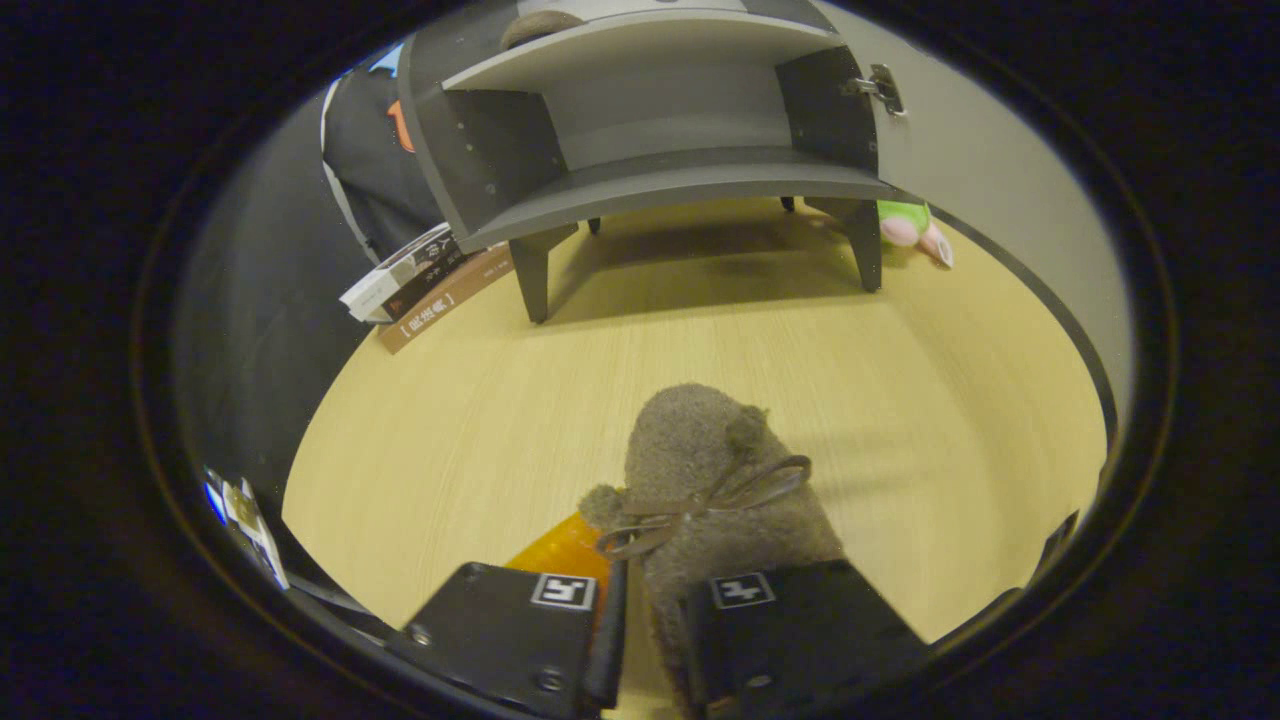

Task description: Open the shoe cabinet door, grab the shoes and put them into the shoe cabinet, then close the shoe cabinet door.

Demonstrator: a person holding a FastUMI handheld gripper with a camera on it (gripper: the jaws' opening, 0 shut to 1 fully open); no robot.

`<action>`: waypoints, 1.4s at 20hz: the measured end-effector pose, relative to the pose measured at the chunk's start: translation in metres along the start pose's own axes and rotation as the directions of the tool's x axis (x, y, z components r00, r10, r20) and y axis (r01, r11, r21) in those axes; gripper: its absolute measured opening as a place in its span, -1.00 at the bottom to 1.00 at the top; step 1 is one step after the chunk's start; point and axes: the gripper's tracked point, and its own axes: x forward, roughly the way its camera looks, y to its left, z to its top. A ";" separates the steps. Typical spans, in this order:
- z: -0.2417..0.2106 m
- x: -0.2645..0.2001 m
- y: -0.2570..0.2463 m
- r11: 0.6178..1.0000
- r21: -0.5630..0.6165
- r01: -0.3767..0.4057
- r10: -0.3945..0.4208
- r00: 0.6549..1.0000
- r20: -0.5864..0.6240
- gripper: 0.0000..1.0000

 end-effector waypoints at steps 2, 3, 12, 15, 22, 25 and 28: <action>0.002 -0.010 0.003 1.000 -0.005 -0.025 0.025 0.999 -0.023 -0.72; 0.006 -0.015 0.003 0.999 -0.031 -0.030 0.029 0.999 -0.021 -0.76; 0.117 -0.117 0.027 0.978 -0.207 0.023 0.024 0.975 0.221 -0.83; 0.156 -0.150 0.040 0.977 -0.214 0.017 0.046 0.957 0.288 -0.83; 0.277 -0.195 0.063 0.959 -0.262 0.108 0.030 0.881 0.473 -0.82; 0.321 -0.202 0.068 0.954 -0.262 0.142 0.015 0.854 0.520 -0.83; 0.360 -0.200 0.070 0.957 -0.245 0.155 0.002 0.841 0.541 -0.83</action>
